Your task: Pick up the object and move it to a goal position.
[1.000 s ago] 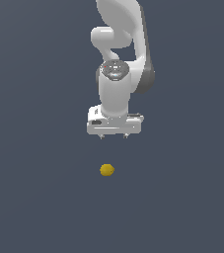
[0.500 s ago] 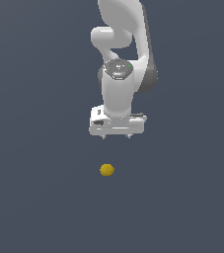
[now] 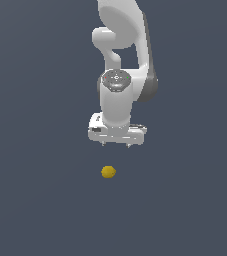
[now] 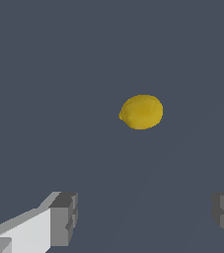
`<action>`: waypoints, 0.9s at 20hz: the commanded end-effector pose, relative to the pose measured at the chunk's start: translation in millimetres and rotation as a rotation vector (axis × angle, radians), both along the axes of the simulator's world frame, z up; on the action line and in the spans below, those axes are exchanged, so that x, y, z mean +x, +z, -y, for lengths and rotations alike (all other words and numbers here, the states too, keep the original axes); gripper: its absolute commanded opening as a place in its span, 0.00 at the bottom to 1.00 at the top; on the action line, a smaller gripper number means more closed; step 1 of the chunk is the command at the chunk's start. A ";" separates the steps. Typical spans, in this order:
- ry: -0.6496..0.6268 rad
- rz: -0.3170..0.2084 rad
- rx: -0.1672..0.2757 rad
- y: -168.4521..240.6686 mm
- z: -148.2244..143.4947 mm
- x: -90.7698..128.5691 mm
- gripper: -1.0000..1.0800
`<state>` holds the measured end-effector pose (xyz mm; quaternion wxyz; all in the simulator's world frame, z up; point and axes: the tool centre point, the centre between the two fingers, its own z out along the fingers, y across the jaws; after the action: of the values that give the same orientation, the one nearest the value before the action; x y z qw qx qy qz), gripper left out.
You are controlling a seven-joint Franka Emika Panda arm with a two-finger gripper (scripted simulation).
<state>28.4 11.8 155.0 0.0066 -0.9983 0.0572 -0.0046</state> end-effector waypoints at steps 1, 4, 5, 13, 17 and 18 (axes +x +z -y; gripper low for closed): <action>-0.061 -0.002 0.001 -6.5 3.2 7.1 0.96; -0.149 -0.005 0.002 -16.0 7.8 17.1 0.96; -0.180 -0.006 0.002 -19.4 9.4 20.6 0.96; -0.419 -0.012 -0.001 -47.8 22.0 45.6 0.96; -0.511 -0.013 -0.004 -59.6 26.7 54.5 0.96; -0.530 -0.013 -0.005 -62.1 27.7 56.3 0.96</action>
<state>81.4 -14.3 96.8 0.0032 -0.9536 0.3010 0.0005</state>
